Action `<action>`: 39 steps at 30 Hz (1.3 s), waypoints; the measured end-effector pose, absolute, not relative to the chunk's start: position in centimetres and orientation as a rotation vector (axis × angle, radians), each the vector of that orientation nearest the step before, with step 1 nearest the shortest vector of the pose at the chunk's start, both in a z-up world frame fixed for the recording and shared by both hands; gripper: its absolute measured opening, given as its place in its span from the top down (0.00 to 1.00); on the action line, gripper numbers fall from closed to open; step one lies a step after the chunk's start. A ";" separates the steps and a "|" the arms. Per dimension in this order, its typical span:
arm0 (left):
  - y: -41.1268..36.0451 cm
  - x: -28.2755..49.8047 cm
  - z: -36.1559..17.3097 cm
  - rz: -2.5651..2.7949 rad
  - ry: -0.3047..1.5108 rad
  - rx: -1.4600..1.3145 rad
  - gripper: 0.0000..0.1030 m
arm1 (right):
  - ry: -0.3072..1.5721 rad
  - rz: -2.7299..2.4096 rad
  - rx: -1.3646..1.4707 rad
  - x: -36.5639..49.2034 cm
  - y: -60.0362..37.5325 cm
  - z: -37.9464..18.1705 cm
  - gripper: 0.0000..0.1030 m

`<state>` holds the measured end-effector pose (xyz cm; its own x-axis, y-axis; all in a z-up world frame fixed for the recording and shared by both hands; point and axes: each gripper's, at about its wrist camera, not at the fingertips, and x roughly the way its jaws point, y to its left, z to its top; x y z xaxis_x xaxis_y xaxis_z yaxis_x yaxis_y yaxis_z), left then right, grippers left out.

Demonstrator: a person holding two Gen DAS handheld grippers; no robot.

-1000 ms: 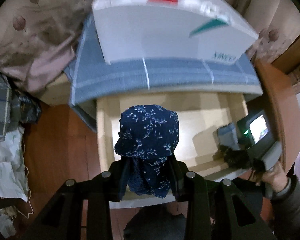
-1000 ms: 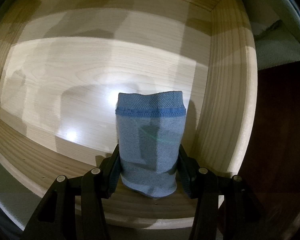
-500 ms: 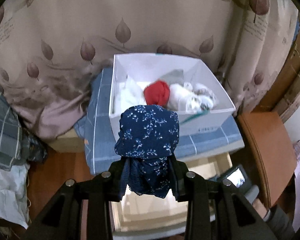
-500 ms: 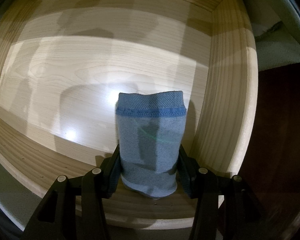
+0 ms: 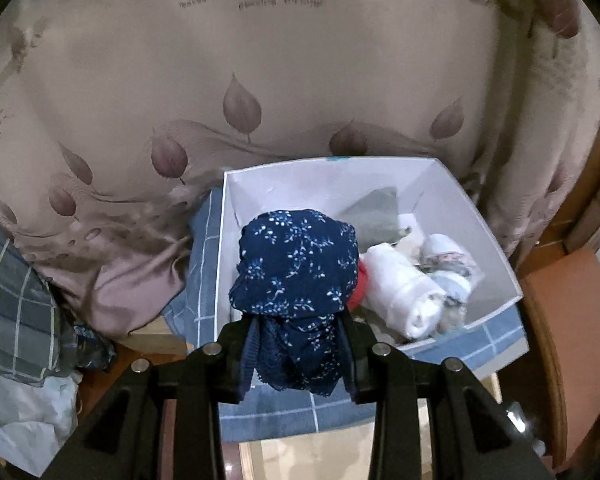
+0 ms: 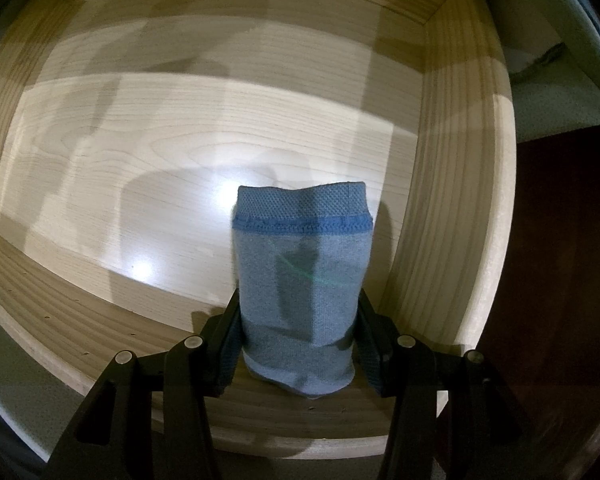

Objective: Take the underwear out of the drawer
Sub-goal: 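Open the left tool to drop the navy underwear into the box, then move the open left tool back down over the empty drawer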

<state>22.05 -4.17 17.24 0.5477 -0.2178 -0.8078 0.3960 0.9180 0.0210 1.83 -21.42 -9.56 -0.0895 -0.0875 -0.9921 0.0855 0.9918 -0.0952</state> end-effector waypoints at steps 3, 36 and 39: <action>-4.9 23.2 15.7 -0.372 0.955 0.227 0.66 | 1.655 -0.142 -0.004 1.9 -21.5 -9.6 0.54; -2.2 20.3 16.1 -0.335 1.011 0.229 0.42 | 1.655 -0.142 -0.003 1.9 -21.5 -9.7 0.54; -1.5 18.6 16.2 -0.346 1.003 0.246 0.42 | 1.656 -0.143 -0.004 1.8 -21.6 -9.7 0.54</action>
